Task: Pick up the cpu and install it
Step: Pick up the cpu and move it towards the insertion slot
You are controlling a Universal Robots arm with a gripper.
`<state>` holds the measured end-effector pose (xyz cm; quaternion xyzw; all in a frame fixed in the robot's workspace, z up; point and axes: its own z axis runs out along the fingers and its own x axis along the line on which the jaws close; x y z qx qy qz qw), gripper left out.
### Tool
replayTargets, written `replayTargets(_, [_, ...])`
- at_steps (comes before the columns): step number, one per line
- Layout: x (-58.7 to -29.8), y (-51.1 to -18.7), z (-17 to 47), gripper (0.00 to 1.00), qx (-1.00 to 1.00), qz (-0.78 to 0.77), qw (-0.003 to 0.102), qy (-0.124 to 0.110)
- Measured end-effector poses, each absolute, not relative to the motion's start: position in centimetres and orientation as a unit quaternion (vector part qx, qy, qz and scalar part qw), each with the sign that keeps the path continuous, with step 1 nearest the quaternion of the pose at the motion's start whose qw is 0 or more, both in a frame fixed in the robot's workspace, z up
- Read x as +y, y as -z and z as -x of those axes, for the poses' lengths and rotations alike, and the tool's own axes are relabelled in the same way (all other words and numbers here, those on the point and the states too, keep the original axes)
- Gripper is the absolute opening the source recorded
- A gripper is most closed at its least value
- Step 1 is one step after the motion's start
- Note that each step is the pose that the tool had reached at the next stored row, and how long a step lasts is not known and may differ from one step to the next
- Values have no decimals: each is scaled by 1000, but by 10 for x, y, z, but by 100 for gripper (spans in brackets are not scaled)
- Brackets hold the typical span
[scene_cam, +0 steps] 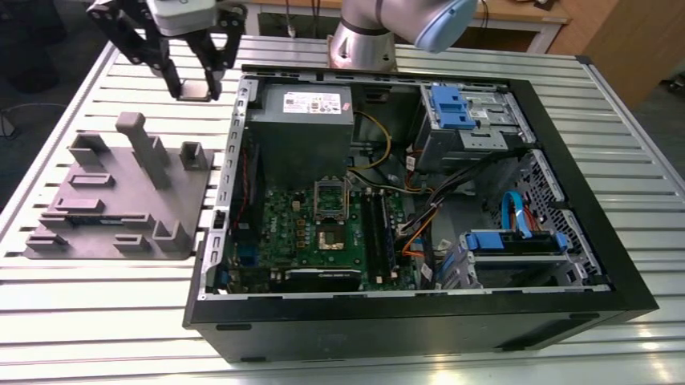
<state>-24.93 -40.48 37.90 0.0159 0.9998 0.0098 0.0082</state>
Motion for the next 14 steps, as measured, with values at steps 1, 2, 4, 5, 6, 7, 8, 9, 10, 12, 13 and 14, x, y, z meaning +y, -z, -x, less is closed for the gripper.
replayTargets(1, [-405,-379,245,47,1000,-16,8,-10])
replayTargets(2, [-405,-379,242,47,1000,-16,8,-10])
replayTargets(4, [-405,-379,234,47,1000,-16,8,-10])
replayTargets(5, [-405,-379,231,47,1000,-16,8,-10])
replayTargets(6, [-405,-379,229,47,1000,-16,8,-10])
replayTargets(7, [-405,-379,226,47,1000,-16,8,-10])
replayTargets(8, [-405,-379,224,47,1000,-16,8,-10])
replayTargets(9, [-405,-379,221,47,1000,-16,8,-10])
replayTargets(10, [-405,-379,219,47,1000,-16,8,-10])
replayTargets(12, [-405,-379,214,47,1000,-16,8,-10])
replayTargets(13, [-405,-379,212,47,1000,-16,8,-10])
replayTargets(14, [-405,-379,210,47,1000,-16,8,-10])
